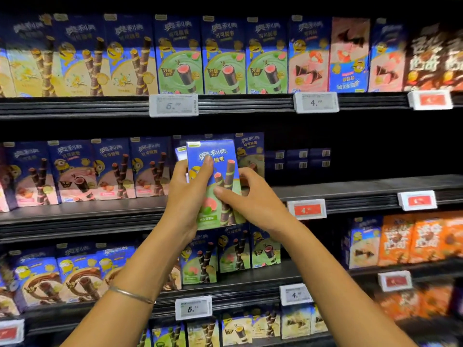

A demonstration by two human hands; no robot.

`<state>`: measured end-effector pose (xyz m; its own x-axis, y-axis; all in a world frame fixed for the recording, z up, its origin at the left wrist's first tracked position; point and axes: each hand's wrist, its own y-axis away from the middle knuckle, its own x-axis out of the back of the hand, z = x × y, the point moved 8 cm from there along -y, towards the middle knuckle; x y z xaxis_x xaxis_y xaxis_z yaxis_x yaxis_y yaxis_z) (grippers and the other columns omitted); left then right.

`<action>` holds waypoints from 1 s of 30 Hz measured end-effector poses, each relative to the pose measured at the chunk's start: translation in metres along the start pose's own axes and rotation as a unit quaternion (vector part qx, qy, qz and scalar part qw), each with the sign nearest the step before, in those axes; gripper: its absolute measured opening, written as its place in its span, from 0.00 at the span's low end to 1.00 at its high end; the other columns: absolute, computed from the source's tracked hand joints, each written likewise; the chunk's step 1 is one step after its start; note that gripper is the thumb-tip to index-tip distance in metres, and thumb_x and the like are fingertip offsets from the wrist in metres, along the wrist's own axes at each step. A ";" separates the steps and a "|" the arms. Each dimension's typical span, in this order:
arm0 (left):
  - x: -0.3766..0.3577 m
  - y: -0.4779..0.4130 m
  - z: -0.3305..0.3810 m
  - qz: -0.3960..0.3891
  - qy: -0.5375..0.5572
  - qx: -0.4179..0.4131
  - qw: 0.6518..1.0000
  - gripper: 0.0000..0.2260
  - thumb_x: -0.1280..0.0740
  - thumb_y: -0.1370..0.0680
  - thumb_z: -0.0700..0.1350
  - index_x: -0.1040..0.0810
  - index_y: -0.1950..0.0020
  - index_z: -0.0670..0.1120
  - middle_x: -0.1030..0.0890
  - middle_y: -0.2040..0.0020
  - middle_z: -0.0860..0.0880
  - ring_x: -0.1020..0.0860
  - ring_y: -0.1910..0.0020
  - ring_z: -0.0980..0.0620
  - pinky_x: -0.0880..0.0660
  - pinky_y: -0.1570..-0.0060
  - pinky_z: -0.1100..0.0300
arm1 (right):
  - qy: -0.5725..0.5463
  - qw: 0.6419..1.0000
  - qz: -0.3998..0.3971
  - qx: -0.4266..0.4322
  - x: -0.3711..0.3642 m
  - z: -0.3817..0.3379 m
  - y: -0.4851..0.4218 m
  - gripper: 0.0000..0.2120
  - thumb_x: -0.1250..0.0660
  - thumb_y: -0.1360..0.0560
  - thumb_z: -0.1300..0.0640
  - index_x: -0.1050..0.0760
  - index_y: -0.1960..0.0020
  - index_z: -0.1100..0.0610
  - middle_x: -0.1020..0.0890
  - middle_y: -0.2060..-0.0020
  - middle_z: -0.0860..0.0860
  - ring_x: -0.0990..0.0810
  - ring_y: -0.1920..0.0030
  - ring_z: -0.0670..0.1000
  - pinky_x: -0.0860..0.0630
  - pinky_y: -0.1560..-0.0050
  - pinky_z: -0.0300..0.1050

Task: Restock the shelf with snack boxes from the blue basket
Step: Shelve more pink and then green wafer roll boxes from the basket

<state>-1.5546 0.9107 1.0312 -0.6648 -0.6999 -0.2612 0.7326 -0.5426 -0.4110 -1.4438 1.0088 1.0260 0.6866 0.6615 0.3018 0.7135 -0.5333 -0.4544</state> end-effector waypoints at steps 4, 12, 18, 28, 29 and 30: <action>-0.010 0.005 -0.001 -0.004 -0.008 0.004 1.000 0.13 0.34 0.17 0.60 0.24 0.47 0.51 0.13 0.55 0.54 0.13 0.54 0.51 0.16 0.64 0.56 | -0.007 0.999 0.031 0.005 0.022 -0.003 0.009 0.13 0.25 0.25 0.49 0.21 0.42 0.50 0.14 0.48 0.46 0.14 0.50 0.49 0.17 0.51 0.48; 0.011 -0.004 0.006 0.044 -0.098 -0.039 0.993 0.20 0.37 0.19 0.33 0.26 0.35 0.57 0.23 0.44 0.59 0.20 0.63 0.66 0.24 0.67 0.66 | -0.072 0.992 0.094 -0.044 0.077 0.012 0.007 0.11 0.27 0.23 0.56 0.19 0.43 0.60 0.14 0.63 0.50 0.15 0.65 0.50 0.20 0.66 0.44; 0.043 -0.007 0.012 0.092 -0.092 -0.032 0.991 0.32 0.34 0.20 0.28 0.41 0.27 0.55 0.23 0.49 0.55 0.18 0.62 0.59 0.21 0.70 0.64 | -0.112 0.978 0.167 -0.051 0.092 0.018 -0.020 0.14 0.28 0.22 0.59 0.27 0.39 0.59 0.16 0.57 0.57 0.18 0.70 0.49 0.22 0.71 0.42; 0.108 -0.003 0.020 0.120 -0.137 0.003 0.983 0.19 0.34 0.20 0.30 0.31 0.31 0.35 0.23 0.52 0.36 0.22 0.73 0.63 0.31 0.80 0.68 | 0.120 0.984 0.116 -0.062 0.013 0.050 -0.098 0.22 0.25 0.27 0.43 0.34 0.48 0.55 0.25 0.56 0.48 0.24 0.56 0.50 0.31 0.65 0.43; 0.111 -0.001 0.021 0.116 -0.139 0.003 0.983 0.18 0.34 0.20 0.30 0.31 0.31 0.39 0.22 0.51 0.39 0.21 0.70 0.61 0.30 0.79 0.68 | 0.146 0.980 0.118 -0.066 0.009 0.053 -0.105 0.23 0.26 0.27 0.42 0.33 0.48 0.55 0.24 0.55 0.48 0.24 0.55 0.52 0.31 0.64 0.44; 0.113 0.002 0.022 0.111 -0.139 0.005 0.984 0.18 0.34 0.20 0.31 0.32 0.32 0.43 0.20 0.48 0.43 0.19 0.65 0.58 0.29 0.78 0.67 | 0.165 0.976 0.122 -0.071 0.006 0.055 -0.112 0.23 0.26 0.27 0.42 0.31 0.48 0.57 0.23 0.53 0.51 0.24 0.53 0.54 0.30 0.60 0.46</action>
<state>-1.6247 0.8203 1.0197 -0.4235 -0.9010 -0.0945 0.8575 -0.3650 -0.3625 -1.5273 1.1014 1.0319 0.8290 0.3120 0.4641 0.5194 -0.7371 -0.4323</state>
